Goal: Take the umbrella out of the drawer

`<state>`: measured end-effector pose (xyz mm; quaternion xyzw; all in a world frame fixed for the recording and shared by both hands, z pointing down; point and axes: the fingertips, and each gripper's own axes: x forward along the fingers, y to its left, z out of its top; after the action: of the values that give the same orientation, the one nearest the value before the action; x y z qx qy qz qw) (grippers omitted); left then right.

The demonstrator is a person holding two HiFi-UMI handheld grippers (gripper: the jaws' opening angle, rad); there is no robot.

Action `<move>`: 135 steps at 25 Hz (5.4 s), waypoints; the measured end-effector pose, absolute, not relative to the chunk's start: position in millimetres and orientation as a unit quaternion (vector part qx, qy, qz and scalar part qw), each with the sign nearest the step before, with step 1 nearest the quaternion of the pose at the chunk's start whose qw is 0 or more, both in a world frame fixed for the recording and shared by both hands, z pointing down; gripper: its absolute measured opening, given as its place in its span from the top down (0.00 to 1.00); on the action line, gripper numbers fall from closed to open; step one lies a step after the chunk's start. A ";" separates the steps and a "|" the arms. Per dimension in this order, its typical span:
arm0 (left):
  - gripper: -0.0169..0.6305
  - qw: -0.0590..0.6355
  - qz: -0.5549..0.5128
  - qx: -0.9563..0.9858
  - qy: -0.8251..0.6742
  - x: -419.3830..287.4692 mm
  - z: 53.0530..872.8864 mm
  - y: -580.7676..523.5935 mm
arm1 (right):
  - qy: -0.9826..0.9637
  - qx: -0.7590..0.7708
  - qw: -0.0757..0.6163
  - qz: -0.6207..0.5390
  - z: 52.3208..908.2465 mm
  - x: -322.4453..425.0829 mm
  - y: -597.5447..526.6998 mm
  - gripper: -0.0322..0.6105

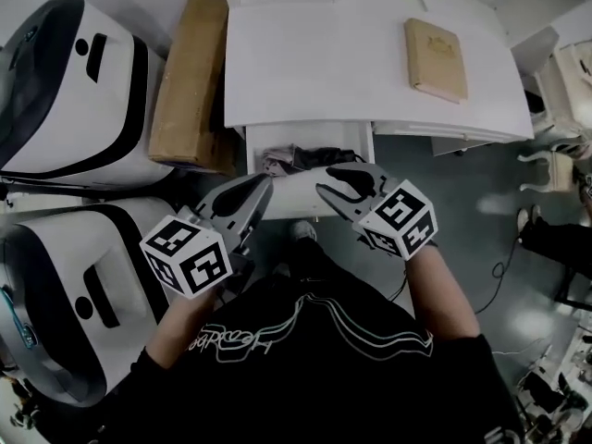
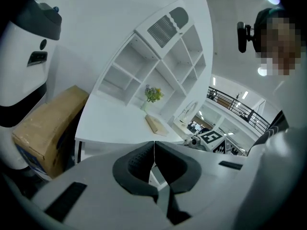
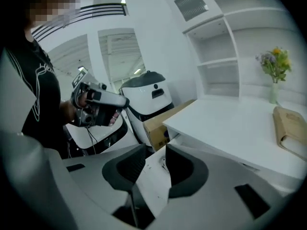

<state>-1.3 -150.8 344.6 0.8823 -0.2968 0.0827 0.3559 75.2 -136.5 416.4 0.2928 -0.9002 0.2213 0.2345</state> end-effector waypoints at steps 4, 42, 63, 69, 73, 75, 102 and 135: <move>0.94 0.371 0.085 0.864 -0.328 -8.1 364.5 -172.5 | -0.901 0.246 0.293 0.203 458.0 68.3 -161.3 0.70; 0.94 0.432 0.092 0.808 -0.391 -52.6 451.9 -205.5 | -0.778 0.021 0.627 0.033 727.6 57.8 -210.9 0.58; 0.94 0.446 0.069 0.791 -0.413 -81.4 464.1 -199.4 | -0.774 0.044 0.626 0.083 722.6 56.3 -211.2 0.61; 0.94 0.441 0.061 0.798 -0.406 -84.3 447.8 -193.8 | -0.781 0.070 0.613 0.095 694.2 54.1 -204.4 0.61; 0.94 0.437 0.062 0.806 -0.395 -85.5 436.6 -180.1 | -0.785 0.096 0.604 0.097 669.7 57.3 -196.8 0.61; 0.94 0.434 0.062 0.810 -0.390 -87.2 427.1 -172.9 | -0.788 0.116 0.597 0.096 652.3 57.7 -192.7 0.61; 0.94 0.308 0.017 0.895 -0.322 -69.9 283.5 -5.4 | -0.888 0.382 0.221 0.132 346.0 26.9 -41.9 0.61; 0.94 0.285 0.009 0.905 -0.315 -55.9 265.8 33.3 | -0.893 0.419 0.077 0.144 289.7 42.4 16.7 0.61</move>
<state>-55.9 33.3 265.8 0.9052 -0.3152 0.0094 0.2850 42.4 16.7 289.7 0.4192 -0.8932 0.1436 0.0769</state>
